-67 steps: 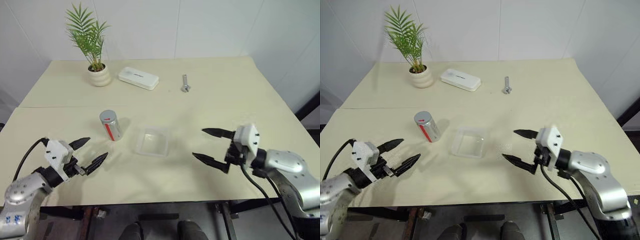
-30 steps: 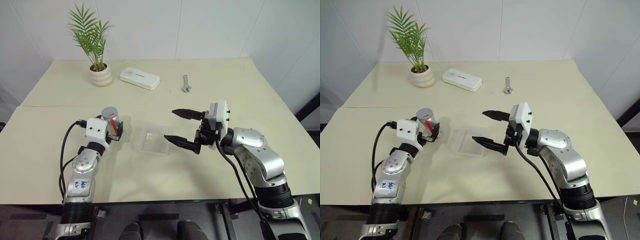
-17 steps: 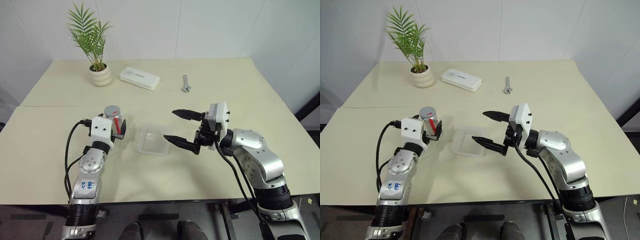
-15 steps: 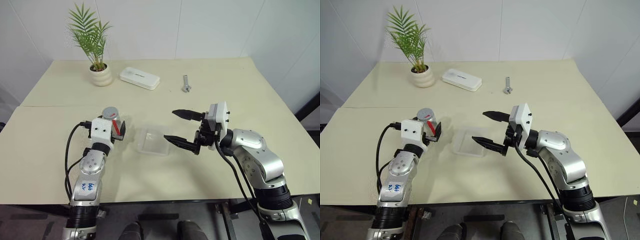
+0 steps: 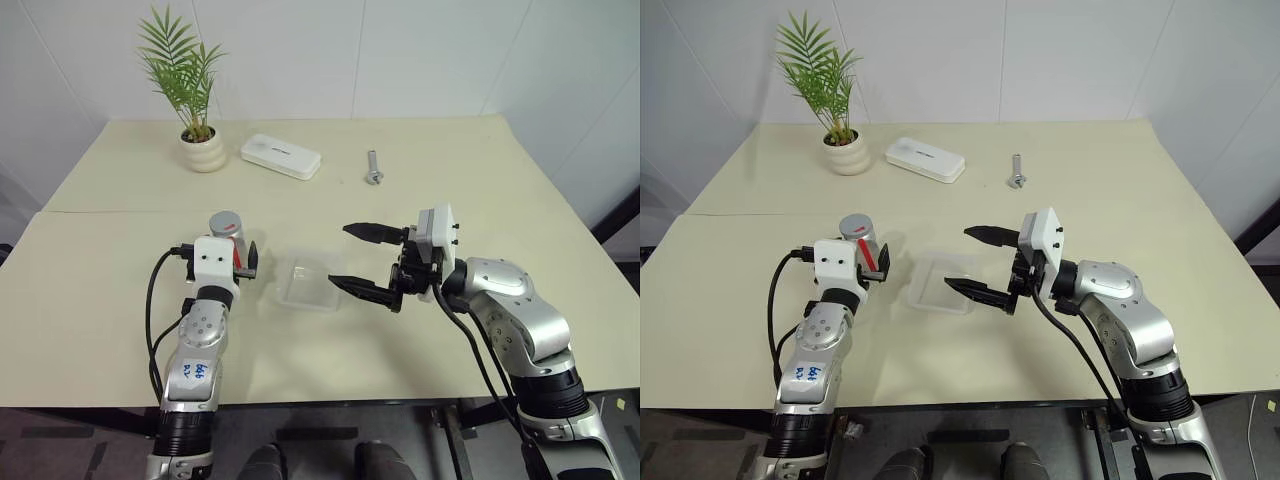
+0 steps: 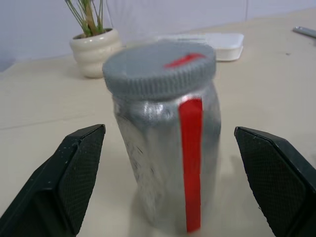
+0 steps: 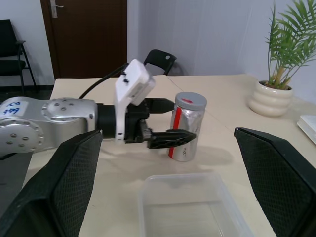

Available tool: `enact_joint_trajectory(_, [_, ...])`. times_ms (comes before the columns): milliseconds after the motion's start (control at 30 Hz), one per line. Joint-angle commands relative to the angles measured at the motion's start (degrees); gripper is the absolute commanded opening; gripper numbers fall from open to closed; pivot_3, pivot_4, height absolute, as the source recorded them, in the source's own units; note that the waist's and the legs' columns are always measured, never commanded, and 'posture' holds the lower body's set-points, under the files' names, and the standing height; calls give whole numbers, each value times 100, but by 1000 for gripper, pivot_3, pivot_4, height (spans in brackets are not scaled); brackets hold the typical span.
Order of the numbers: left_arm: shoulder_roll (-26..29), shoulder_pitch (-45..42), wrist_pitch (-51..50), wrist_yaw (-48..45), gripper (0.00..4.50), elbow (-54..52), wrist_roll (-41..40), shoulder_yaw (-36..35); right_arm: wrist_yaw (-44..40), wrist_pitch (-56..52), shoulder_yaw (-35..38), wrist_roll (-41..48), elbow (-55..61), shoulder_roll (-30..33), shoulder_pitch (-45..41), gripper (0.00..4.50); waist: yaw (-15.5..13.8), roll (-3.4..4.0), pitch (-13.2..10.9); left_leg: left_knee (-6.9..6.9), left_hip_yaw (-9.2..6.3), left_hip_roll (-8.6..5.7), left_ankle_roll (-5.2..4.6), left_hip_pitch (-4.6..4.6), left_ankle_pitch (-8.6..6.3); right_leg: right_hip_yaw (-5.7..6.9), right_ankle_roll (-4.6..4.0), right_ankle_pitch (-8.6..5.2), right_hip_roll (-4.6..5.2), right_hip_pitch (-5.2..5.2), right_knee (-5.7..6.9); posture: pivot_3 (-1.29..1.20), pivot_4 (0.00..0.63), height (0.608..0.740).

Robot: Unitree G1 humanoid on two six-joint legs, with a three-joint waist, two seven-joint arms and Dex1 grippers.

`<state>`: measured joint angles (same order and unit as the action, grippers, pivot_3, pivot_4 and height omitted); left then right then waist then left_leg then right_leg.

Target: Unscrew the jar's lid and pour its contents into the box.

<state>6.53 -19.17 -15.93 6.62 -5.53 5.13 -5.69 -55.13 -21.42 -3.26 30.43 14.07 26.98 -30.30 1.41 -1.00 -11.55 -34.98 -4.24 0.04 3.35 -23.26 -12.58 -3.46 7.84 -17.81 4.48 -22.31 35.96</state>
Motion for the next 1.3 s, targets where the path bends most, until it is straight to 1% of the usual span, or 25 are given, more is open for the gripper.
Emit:
enact_joint_trajectory(33, [-68,-245,34,273,4469,142,149,-16,-95,-8,119,115,81,95,-86,4493,2,0,0,1,0,0,0,0,0,0,0,0,0,-1,0,0,150,740])
enact_joint_trajectory(200, [-199,-558,-73,650,4469,531,218,-107,-210,-37,98,138,44,162,-93,4493,3,-1,-1,-1,0,-1,0,-2,0,0,3,1,0,-2,0,0,150,740])
enact_joint_trajectory(300, [-197,-660,-47,722,4469,694,222,-109,-224,-47,92,146,43,162,-94,4493,11,-1,-1,0,0,-1,0,-2,0,0,3,1,0,-3,1,0,150,740])
enact_joint_trajectory(400, [-180,-682,-87,756,3868,734,214,-122,-213,-62,94,149,61,147,-74,4500,5,-2,-1,0,0,-1,0,-3,0,0,3,1,0,-3,0,0,150,740])
enact_joint_trajectory(500, [-139,-635,-110,736,3061,666,221,-130,-203,-61,97,146,78,136,-40,4500,3,-2,-1,0,0,-1,0,-4,0,0,3,2,0,-3,0,0,150,740])
enact_joint_trajectory(567, [-88,-557,-103,684,2426,548,221,-140,-195,-49,99,142,78,128,-13,4500,7,-2,-1,0,0,-1,0,-3,0,0,4,2,0,-3,0,0,150,740])
enact_joint_trajectory(633, [0,-457,-32,565,1967,377,173,-172,-187,-33,95,135,61,110,3,4500,18,-2,-1,0,0,-1,1,-3,0,-1,3,2,0,-4,0,0,150,740])
enact_joint_trajectory(767, [260,-198,158,59,1967,-101,-113,-275,-169,-8,71,114,55,78,52,4500,12,-2,-1,4,1,0,1,-3,0,-1,3,1,0,-7,0,0,150,740])
enact_joint_trajectory(833, [482,-40,183,-283,1967,-391,-332,-427,-137,-13,70,105,66,61,77,4500,13,-2,-1,5,1,0,2,-4,0,-1,3,1,0,-6,-2,0,150,740])
enact_joint_trajectory(900, [825,81,112,-842,1967,-653,-712,-623,-69,-29,85,82,67,48,82,4500,14,-2,-1,6,1,0,3,-4,-1,-1,2,1,0,-7,-3,0,150,740])
enact_joint_trajectory(1000, [1518,144,-274,-1901,1967,-966,-1638,-1095,106,-95,124,40,85,36,52,4500,21,-2,-1,8,2,2,3,-4,-1,-1,-2,-1,0,-8,-1,0,150,740])
enact_joint_trajectory(1033, [1778,116,-580,-2353,1967,-1077,-2142,-1261,219,-175,147,61,120,17,-3,4500,18,-1,-1,9,2,4,3,-3,-1,0,-4,-2,-1,-9,1,0,150,740])
enact_joint_trajectory(1100, [2273,63,-1181,-3083,1967,-1236,-2876,-1404,492,-433,164,108,188,-11,-170,4500,22,-3,-3,9,2,5,3,-3,-1,0,-6,-3,-1,-10,0,0,150,740])
enact_joint_trajectory(1133, [2528,47,-1536,-3436,1967,-1331,-3267,-1421,626,-598,146,132,242,-22,-272,4500,20,-1,-3,9,2,6,3,-4,-1,0,-8,-4,0,-10,0,0,150,740])
enact_joint_trajectory(1200, [3021,-3,-2219,-4073,1967,-1466,-3923,-1356,873,-1021,177,445,393,-151,-578,4500,22,-3,-4,12,3,4,3,-4,-1,-1,-9,-5,3,-10,-4,0,150,740])
enact_joint_trajectory(1233, [3230,-33,-2557,-4314,1967,-1504,-4213,-1306,997,-1221,182,565,449,-221,-745,4500,23,0,-6,13,3,5,3,-5,-1,-1,-10,-5,3,-12,-2,0,150,740])
enact_joint_trajectory(1300, [3465,-160,-2918,-4653,1967,-1475,-4536,-1149,1173,-1563,229,910,540,-400,-1047,4500,24,2,-7,22,3,6,3,-4,-1,-2,-14,-8,4,-15,-2,0,150,740])
